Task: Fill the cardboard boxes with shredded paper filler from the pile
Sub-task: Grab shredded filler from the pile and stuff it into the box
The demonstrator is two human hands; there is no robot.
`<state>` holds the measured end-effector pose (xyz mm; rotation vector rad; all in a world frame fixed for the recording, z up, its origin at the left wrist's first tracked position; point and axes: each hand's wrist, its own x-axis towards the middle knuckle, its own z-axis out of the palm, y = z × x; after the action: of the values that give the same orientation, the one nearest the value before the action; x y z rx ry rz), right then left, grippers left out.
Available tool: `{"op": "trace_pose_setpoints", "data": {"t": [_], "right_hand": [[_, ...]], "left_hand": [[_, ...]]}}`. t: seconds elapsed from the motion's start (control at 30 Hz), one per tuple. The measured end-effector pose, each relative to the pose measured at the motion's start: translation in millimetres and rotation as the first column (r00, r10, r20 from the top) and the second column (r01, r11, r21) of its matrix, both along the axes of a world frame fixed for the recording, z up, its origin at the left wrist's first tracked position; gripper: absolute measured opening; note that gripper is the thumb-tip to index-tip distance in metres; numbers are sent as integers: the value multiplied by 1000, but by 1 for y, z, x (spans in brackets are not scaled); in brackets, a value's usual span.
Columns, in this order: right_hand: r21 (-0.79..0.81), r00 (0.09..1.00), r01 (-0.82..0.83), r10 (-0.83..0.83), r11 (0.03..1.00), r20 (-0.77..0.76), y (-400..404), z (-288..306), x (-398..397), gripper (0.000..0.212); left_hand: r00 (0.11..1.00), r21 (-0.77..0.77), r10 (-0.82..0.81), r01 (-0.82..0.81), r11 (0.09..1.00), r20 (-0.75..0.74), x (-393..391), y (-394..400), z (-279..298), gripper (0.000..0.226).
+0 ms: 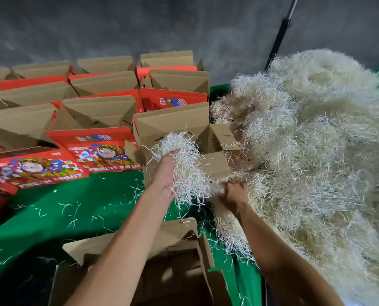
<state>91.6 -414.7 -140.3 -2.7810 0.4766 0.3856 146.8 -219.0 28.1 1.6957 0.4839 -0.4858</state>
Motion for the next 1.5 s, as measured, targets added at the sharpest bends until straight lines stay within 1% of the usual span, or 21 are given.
{"op": "trace_pose_setpoints", "data": {"t": [0.1,0.17,0.23,0.3,0.33,0.4,0.47,0.57,0.63,0.7,0.73,0.77,0.83,1.0,1.1,1.17,1.27,1.33,1.37,1.47,1.5], "right_hand": [[21,981,98,-100,995,165,-5,19,-5,19],[27,936,105,-108,994,336,-8,38,-10,17],[107,890,104,-140,989,435,-10,60,-18,17],[257,858,169,-270,951,436,-14,86,-27,20],[343,832,219,-358,913,423,-16,100,-32,27],[427,767,275,-465,861,443,-18,128,-42,38],[473,698,259,-501,842,511,-20,156,-50,40],[669,607,174,-613,723,505,-13,204,-56,40],[717,535,119,-653,687,536,-5,240,-56,33],[692,452,95,-650,716,610,6,276,-54,23],[680,427,97,-647,727,631,13,293,-52,26],[679,419,106,-652,726,631,21,309,-49,34],[721,430,123,-691,682,581,38,334,-42,55],[765,407,-39,-689,643,600,94,384,-25,64],[740,387,-130,-654,659,650,132,418,-26,63],[719,382,-181,-626,671,680,154,437,-30,55],[656,381,-284,-546,699,747,183,443,-42,58],[617,455,-288,-462,733,761,198,425,-51,39],[614,529,-265,-420,744,737,205,410,-54,28],[592,705,-188,-312,784,637,209,352,-56,24],[577,746,-173,-276,799,606,210,334,-56,30]], "left_hand": [[999,-63,33,-32,997,7,-4,8,0,40],[999,-118,43,-42,992,5,-8,11,1,41],[999,-155,35,-36,987,-11,-18,12,4,46],[999,-175,19,-25,984,-41,-32,14,10,51],[999,-190,1,-10,982,-43,-39,15,12,53],[999,-198,-31,24,980,-37,-50,17,19,54],[998,-190,-52,45,981,-29,-59,22,28,55],[996,-257,-94,87,962,-14,-77,32,39,58],[997,-254,-82,80,964,4,-87,41,46,57],[995,-263,-95,99,960,27,-90,50,51,58],[994,-270,-106,112,956,37,-90,53,55,57],[992,-279,-115,123,953,43,-92,59,59,57],[990,-320,-132,138,938,38,-100,70,63,60],[987,-391,-159,134,911,-32,-115,100,74,70],[973,-471,-227,224,853,50,-116,123,77,69],[981,-501,-179,189,845,69,-118,143,72,72],[946,-608,-227,322,726,230,-118,161,69,83],[968,-629,-111,231,742,224,-108,167,77,80],[971,-643,-36,183,743,235,-103,168,81,79],[957,-613,68,125,780,282,-96,170,92,84],[950,-602,83,123,789,302,-97,170,92,84]]}}
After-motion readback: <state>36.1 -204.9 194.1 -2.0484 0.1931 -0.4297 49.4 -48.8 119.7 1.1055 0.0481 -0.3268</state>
